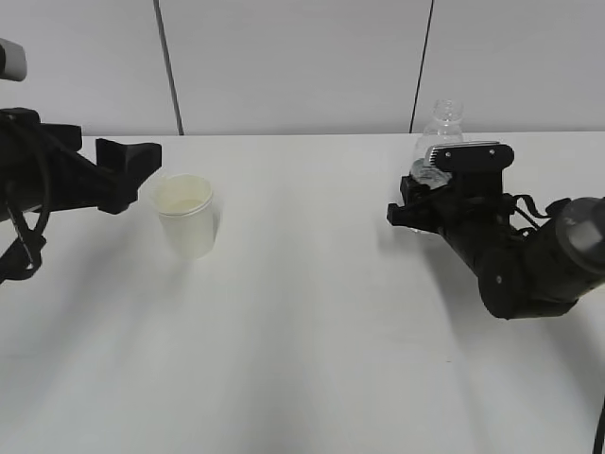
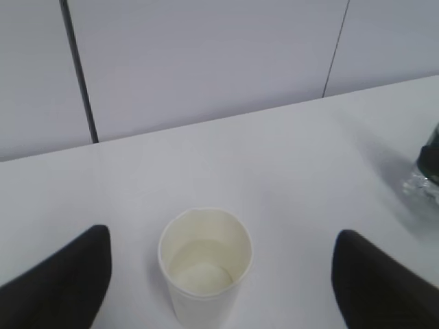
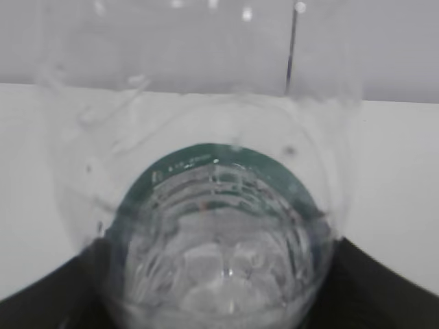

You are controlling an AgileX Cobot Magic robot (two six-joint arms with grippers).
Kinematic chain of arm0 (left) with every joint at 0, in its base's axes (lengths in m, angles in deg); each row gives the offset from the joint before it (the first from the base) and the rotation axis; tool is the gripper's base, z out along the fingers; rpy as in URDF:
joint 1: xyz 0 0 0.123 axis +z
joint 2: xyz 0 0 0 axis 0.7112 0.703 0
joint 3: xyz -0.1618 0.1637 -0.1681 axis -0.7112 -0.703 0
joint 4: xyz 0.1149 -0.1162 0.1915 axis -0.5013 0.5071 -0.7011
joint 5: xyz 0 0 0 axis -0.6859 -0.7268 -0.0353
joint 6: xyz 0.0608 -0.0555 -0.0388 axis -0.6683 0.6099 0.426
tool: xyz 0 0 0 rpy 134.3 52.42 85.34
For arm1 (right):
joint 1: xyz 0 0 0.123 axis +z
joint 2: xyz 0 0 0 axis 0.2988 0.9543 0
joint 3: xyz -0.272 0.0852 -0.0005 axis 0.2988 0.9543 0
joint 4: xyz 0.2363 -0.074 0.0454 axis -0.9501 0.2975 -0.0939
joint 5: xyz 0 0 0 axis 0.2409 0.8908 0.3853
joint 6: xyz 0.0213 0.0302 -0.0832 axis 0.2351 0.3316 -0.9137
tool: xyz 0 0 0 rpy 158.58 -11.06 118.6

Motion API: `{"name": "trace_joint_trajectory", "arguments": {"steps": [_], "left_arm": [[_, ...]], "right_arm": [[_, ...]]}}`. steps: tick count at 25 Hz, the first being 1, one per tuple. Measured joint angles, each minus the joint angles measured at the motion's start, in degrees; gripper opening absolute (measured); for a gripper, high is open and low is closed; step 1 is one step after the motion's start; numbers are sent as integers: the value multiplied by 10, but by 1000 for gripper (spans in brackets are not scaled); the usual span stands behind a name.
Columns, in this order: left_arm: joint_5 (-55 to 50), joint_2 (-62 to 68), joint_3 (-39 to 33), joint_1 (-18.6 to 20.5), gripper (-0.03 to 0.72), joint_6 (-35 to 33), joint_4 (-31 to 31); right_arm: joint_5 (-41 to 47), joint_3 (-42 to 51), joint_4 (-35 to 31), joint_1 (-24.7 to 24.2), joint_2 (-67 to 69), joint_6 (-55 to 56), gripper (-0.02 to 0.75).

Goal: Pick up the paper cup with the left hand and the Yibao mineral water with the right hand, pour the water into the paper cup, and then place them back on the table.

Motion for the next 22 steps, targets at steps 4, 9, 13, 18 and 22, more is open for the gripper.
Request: {"name": "trace_joint_trajectory", "arguments": {"steps": [4, 9, 13, 18, 22], "left_arm": [[-30, -35, 0, -12, 590, 0, 0], [-55, -48, 0, -13, 589, 0, 0], [-67, -58, 0, -13, 587, 0, 0], [-73, -59, 0, -13, 587, 0, 1], [-75, -59, 0, -13, 587, 0, 9]], "right_arm": [[-3, -14, 1, 0, 19, 7, 450], [-3, -15, 10, 0, 21, 14, 475], [-3, -15, 12, 0, 25, 16, 504], [-6, -17, 15, 0, 28, 16, 580], [0, -18, 15, 0, 28, 14, 618]]}}
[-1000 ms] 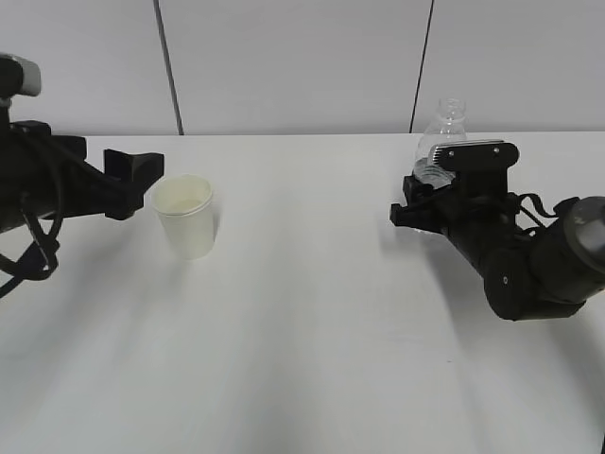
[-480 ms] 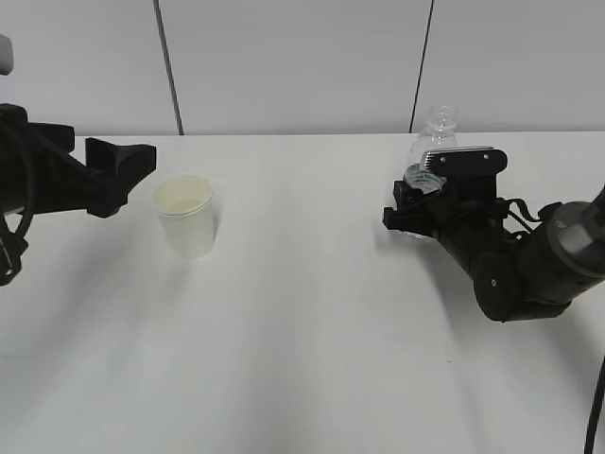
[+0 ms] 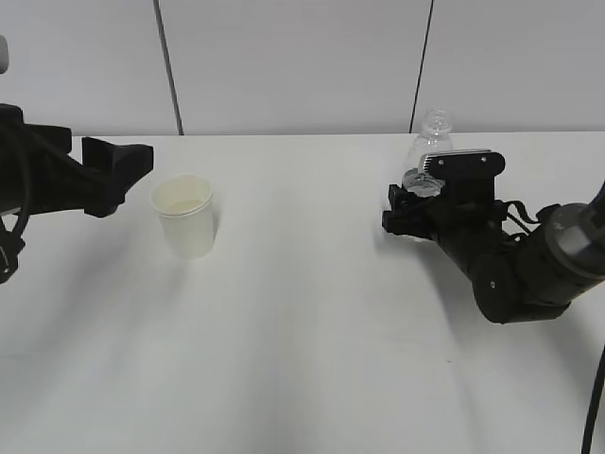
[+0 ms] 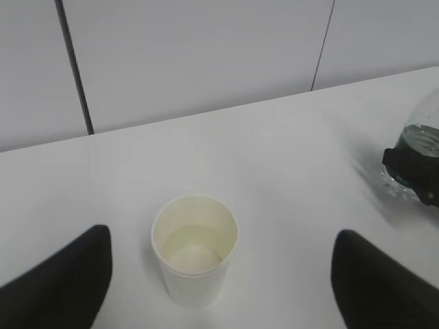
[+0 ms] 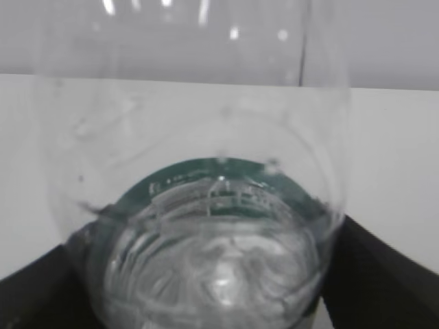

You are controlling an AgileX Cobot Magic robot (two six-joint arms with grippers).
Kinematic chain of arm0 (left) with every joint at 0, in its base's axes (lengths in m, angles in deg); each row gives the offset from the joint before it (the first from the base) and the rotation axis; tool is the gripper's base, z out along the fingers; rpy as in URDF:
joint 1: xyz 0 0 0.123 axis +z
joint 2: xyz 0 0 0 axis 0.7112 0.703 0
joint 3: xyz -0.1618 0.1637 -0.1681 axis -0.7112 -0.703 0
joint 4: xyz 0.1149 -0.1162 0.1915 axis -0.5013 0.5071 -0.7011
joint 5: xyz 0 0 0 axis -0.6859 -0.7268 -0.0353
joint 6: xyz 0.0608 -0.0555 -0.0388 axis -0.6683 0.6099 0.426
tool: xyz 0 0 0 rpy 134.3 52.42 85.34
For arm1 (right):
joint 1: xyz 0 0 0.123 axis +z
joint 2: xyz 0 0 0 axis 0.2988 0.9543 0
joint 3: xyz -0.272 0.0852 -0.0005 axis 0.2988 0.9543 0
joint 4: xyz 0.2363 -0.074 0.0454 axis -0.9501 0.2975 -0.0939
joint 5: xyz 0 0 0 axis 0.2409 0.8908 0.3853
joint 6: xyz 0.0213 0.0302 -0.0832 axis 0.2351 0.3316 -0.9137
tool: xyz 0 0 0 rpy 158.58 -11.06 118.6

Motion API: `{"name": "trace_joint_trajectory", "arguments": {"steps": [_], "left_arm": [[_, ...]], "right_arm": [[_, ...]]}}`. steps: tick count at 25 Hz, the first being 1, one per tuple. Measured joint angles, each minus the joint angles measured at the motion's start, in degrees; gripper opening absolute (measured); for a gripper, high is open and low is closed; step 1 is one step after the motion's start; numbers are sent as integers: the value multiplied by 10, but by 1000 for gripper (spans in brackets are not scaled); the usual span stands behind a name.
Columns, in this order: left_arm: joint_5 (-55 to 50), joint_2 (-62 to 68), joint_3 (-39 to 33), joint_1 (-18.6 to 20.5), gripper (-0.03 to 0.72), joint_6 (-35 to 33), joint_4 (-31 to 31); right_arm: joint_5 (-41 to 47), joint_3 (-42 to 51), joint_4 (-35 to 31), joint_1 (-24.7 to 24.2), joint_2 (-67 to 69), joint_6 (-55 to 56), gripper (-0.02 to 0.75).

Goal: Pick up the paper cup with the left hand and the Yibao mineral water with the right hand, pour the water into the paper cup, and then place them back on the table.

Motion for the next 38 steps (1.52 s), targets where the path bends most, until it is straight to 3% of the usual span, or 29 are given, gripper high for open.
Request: {"name": "trace_joint_trajectory", "arguments": {"steps": [9, 16, 23, 27, 34, 38], "left_arm": [[-5, 0, 0, 0, 587, 0, 3], [-15, 0, 0, 0, 587, 0, 3], [-82, -24, 2, 0, 587, 1, 7], [-218, -52, 44, -13, 587, 1, 16], [-560, -67, 156, -47, 576, 1, 59], [-721, -68, 174, -51, 574, 1, 91]], "right_arm": [[-1, 50, 20, 0, 0, 0, 622], [-72, 117, 28, 0, -6, -1, 622], [-64, 193, 54, 0, -106, 2, 612], [87, 203, 73, 0, -225, 4, 597], [565, 171, 81, 0, -437, 6, 592], [797, 147, 81, 0, -517, 8, 591]]}}
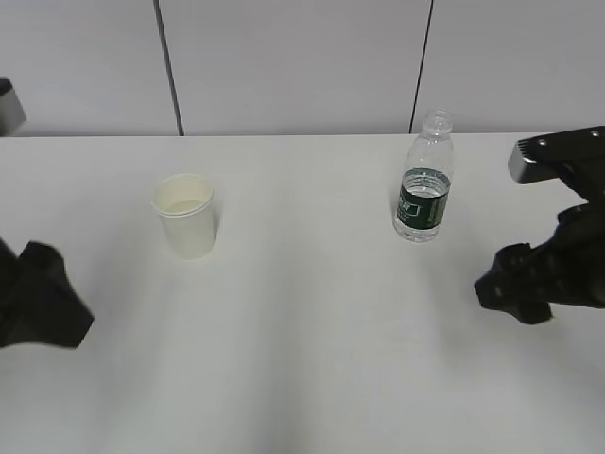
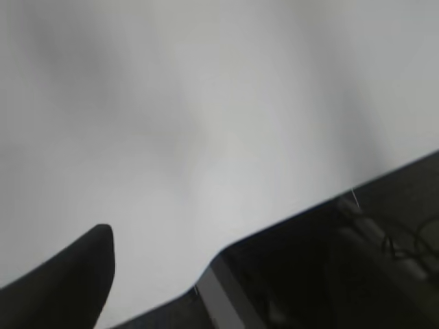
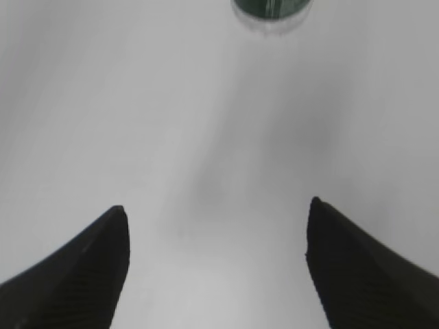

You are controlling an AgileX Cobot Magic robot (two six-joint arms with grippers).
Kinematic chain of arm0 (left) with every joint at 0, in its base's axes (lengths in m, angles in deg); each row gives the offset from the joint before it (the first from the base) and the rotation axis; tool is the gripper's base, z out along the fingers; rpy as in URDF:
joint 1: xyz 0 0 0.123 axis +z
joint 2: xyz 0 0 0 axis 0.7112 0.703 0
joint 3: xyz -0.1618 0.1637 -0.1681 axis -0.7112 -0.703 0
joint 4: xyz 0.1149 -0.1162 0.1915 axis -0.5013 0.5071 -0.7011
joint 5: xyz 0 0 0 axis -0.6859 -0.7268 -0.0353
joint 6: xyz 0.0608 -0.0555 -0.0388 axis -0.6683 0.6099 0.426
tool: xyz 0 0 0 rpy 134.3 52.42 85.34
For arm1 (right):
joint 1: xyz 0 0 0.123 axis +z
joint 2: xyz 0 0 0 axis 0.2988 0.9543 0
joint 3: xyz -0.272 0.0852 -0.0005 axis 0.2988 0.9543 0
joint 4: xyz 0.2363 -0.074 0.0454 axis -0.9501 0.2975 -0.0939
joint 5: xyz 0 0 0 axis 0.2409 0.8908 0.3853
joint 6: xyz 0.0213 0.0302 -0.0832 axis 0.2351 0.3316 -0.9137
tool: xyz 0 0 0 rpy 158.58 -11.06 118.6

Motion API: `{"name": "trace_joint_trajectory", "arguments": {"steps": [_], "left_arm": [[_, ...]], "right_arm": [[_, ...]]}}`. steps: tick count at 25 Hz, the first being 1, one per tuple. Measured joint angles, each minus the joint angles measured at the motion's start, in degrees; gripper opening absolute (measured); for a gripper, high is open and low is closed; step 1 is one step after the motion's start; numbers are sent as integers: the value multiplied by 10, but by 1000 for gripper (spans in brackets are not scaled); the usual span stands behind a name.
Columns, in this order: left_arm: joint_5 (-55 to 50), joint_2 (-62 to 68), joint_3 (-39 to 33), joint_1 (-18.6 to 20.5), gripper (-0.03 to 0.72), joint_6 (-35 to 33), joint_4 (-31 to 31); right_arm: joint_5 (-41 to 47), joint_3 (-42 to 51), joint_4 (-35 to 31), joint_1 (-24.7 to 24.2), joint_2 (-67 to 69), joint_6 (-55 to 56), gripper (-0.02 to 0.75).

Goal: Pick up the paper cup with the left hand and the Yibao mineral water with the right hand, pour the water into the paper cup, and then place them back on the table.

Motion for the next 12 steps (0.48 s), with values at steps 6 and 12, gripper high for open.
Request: {"name": "trace_joint_trajectory", "arguments": {"steps": [6, 12], "left_arm": [[-98, -4, 2, 0, 570, 0, 5], [-141, -78, 2, 0, 570, 0, 7]], "right_arm": [[193, -6, 1, 0, -121, 0, 587], [321, -6, 10, 0, -271, 0, 586]]}}
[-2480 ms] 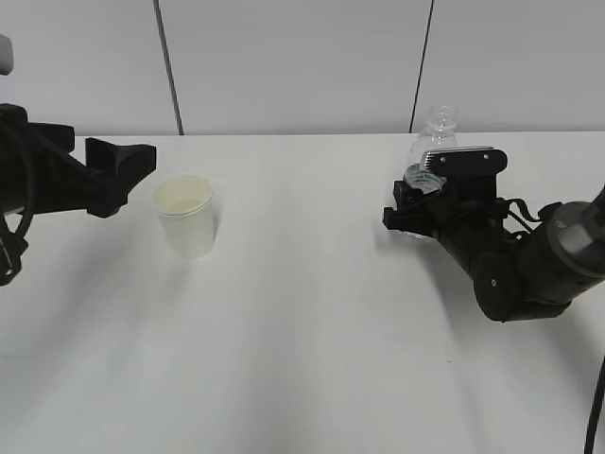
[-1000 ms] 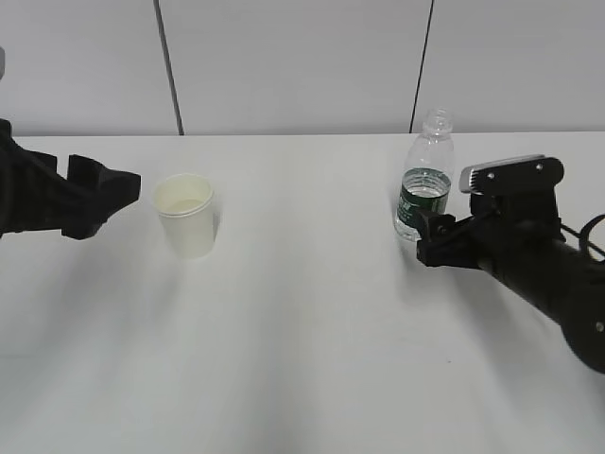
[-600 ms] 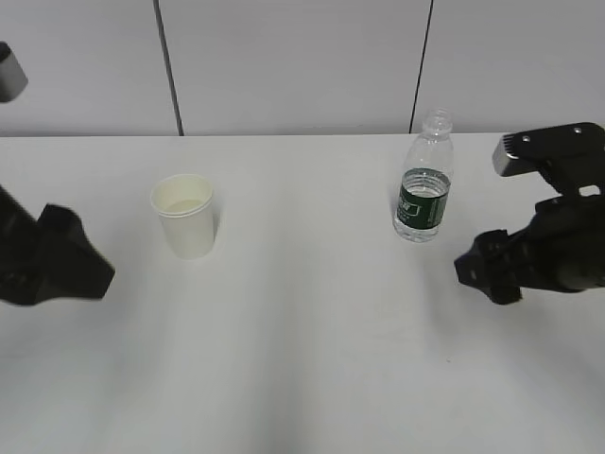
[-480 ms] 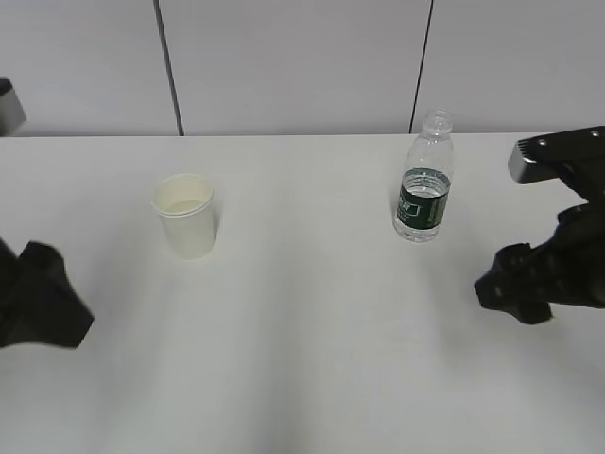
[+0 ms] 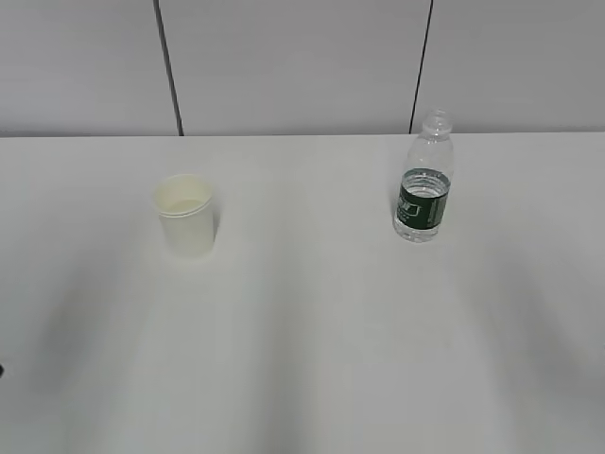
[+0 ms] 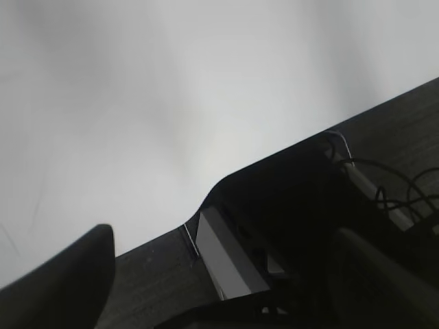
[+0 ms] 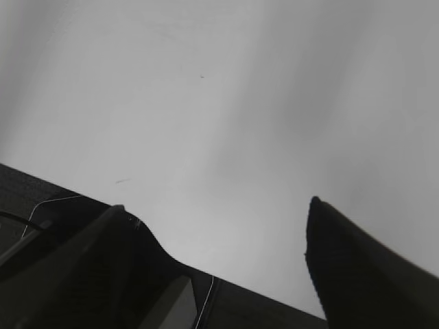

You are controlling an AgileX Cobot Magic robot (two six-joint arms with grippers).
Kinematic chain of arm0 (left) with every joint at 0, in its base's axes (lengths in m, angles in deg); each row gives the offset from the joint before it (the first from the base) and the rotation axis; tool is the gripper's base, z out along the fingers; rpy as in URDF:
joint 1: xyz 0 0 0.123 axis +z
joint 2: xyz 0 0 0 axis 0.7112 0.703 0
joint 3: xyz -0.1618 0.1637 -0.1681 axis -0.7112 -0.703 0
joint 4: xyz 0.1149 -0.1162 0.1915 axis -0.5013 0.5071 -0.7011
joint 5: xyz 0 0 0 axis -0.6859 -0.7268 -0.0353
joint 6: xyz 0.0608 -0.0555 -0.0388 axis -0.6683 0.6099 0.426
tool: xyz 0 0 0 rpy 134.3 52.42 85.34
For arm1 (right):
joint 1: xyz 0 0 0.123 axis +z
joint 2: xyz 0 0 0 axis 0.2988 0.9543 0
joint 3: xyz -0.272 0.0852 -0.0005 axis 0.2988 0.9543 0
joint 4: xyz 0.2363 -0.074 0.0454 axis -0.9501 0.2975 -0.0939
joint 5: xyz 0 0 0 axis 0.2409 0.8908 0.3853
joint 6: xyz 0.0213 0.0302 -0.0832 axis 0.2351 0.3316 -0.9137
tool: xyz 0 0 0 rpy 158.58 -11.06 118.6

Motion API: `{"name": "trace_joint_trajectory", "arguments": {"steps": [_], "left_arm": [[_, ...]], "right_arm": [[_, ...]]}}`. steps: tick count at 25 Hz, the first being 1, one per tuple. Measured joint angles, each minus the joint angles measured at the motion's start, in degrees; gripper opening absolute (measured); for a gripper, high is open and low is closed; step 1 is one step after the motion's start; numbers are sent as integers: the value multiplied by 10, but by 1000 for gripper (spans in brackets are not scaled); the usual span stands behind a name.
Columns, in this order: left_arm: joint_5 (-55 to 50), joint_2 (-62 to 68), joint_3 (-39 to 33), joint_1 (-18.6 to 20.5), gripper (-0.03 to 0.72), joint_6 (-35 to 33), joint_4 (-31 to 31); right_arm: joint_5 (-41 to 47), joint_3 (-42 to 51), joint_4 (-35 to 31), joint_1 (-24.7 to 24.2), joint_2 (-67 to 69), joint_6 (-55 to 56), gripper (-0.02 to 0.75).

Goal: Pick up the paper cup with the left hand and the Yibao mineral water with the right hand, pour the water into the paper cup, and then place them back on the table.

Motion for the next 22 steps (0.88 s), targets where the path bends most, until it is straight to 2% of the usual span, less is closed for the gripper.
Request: {"name": "trace_joint_trajectory", "arguments": {"steps": [11, 17, 22], "left_arm": [[-18, -227, -4, 0, 569, -5, -4], [-7, -310, -92, 0, 568, -8, -6], [43, -365, -178, 0, 543, -22, -9]], "right_arm": [[131, 0, 67, 0, -287, 57, 586], [139, 36, 94, 1, -372, 69, 586], [142, 92, 96, 1, -394, 72, 586]]}}
